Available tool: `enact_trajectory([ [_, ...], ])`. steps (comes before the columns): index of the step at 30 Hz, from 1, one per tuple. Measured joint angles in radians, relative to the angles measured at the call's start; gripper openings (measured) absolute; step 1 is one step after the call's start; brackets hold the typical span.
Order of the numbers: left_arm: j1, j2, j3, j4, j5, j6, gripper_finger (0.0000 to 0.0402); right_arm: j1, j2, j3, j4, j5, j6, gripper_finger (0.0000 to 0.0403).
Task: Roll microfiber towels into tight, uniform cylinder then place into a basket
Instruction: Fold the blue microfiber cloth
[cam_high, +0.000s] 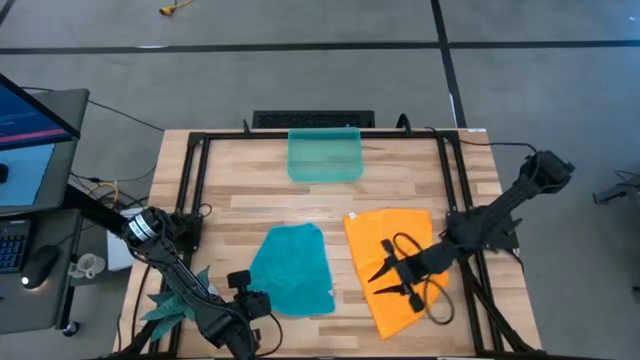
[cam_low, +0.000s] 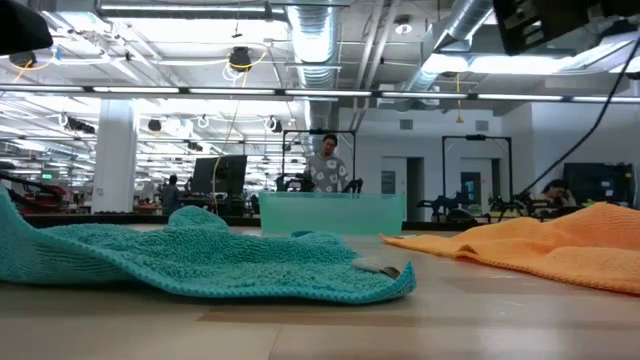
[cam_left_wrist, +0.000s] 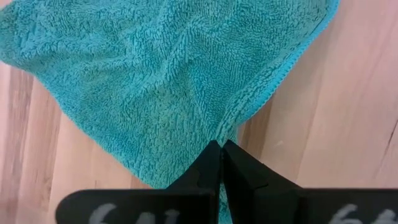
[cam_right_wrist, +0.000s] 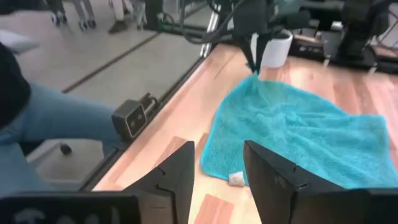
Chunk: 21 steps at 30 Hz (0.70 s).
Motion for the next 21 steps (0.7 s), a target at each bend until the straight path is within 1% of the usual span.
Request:
enact_trajectory([
  [5, 0.000, 0.000, 0.000, 0.009, 0.000, -0.001, 0.0000, -0.001, 0.147, 0.091, 0.001, 0.000, -0.001, 0.0181],
  [12, 0.000, 0.000, 0.000, 0.009, 0.000, -0.008, 0.0000, -0.001, 0.329, 0.218, 0.001, -0.004, -0.052, 0.0211],
  [16, 0.000, 0.000, 0.000, 0.011, 0.000, -0.009, 0.0000, -0.001, 0.419, 0.278, 0.000, -0.007, -0.052, 0.0214],
  [21, 0.002, 0.000, 0.000, 0.024, -0.005, -0.011, 0.0000, -0.001, 0.532, 0.347, 0.000, -0.008, -0.053, 0.0208],
])
